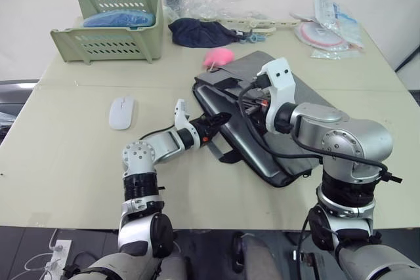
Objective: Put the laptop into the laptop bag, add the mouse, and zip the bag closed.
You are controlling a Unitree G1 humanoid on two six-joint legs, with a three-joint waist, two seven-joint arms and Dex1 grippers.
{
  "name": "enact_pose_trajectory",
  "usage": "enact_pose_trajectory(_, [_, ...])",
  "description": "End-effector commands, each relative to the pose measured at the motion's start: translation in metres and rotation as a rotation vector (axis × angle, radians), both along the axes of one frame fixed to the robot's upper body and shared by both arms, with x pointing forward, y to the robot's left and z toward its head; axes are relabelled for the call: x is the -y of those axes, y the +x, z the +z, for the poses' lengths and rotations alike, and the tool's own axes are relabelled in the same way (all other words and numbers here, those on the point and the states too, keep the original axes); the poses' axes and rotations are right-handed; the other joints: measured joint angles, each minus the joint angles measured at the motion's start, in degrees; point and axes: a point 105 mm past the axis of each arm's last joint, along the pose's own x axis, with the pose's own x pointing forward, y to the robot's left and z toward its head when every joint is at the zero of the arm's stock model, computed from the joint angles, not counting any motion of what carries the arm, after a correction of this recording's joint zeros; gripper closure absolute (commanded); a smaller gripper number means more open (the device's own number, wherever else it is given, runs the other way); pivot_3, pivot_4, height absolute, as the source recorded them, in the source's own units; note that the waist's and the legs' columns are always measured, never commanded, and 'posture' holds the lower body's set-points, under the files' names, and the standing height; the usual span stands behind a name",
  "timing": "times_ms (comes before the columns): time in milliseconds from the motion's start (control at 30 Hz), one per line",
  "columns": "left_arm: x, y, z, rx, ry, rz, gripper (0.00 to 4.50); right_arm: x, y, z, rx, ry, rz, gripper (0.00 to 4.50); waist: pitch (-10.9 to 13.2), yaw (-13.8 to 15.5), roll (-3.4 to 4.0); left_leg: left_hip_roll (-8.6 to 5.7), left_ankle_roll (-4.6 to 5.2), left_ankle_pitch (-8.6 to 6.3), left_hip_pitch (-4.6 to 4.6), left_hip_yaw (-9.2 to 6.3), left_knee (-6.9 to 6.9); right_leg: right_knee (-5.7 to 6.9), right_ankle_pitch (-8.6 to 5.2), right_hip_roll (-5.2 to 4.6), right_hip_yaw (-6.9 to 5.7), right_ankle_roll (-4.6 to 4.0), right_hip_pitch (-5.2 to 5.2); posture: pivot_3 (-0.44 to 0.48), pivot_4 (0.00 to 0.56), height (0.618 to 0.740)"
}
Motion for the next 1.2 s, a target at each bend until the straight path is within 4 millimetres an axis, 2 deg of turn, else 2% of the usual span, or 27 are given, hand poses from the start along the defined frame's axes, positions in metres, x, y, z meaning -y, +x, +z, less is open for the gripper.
enact_pose_trajectory(33, [0.003,-0.003,0.001,0.003,-0.025,-0.007,0.77,-0.004,-0.004,0.011,0.053,0.007,0.028,4.50,0.0,0.0,0.00,0.00,0.00,0.00,0.00,0.00,0.00,0.00,0.00,0.00,0.00,0.00,0.00,0.000,0.150,0.740])
enact_pose_trajectory(133, [0.005,-0.004,0.002,0.002,-0.032,-0.011,0.77,-0.005,-0.004,0.011,0.052,0.010,0.030,4.50,0.0,0.0,0.00,0.00,0.00,0.00,0.00,0.00,0.00,0.00,0.00,0.00,0.00,0.00,0.00,0.000,0.150,0.740])
enact_pose_trajectory(167, [0.006,-0.004,0.002,0.001,-0.036,-0.013,0.99,-0.005,-0.004,0.011,0.052,0.010,0.030,4.50,0.0,0.0,0.00,0.00,0.00,0.00,0.00,0.00,0.00,0.00,0.00,0.00,0.00,0.00,0.00,0.000,0.150,0.740])
enact_pose_trajectory(267, [0.010,-0.006,-0.001,-0.005,-0.034,-0.032,1.97,-0.006,-0.004,0.012,0.052,0.013,0.031,4.50,0.0,0.0,0.00,0.00,0.00,0.00,-0.01,0.00,0.00,-0.01,0.00,0.00,0.00,0.00,0.00,0.000,0.150,0.740])
enact_pose_trajectory(433, [0.014,-0.010,-0.003,-0.015,-0.025,-0.064,4.20,-0.007,-0.004,0.013,0.055,0.014,0.031,4.50,0.0,0.0,0.00,0.00,0.00,0.00,-0.01,0.00,0.00,0.00,0.00,0.00,0.00,0.00,-0.01,0.000,0.150,0.740])
enact_pose_trajectory(467, [0.014,-0.011,-0.003,-0.015,-0.024,-0.071,4.36,-0.006,-0.004,0.013,0.055,0.014,0.031,4.50,0.0,0.0,0.01,0.00,0.00,0.00,-0.01,0.00,0.00,0.00,0.00,0.00,0.00,0.00,0.00,0.000,0.150,0.740])
enact_pose_trajectory(700, [0.015,-0.009,-0.004,-0.020,-0.019,-0.071,4.36,-0.006,-0.003,0.014,0.057,0.014,0.029,4.50,0.0,0.1,0.04,0.00,0.00,0.00,0.01,0.00,0.00,-0.01,0.00,0.00,0.00,0.00,0.04,0.000,0.150,0.740])
enact_pose_trajectory(1200, [0.030,0.000,-0.008,-0.054,-0.007,-0.073,4.36,-0.013,-0.004,0.023,0.081,0.025,0.047,4.50,0.0,0.3,0.05,0.00,0.00,0.00,0.01,0.00,0.01,-0.01,0.00,0.00,0.01,0.00,0.05,0.000,0.150,0.740])
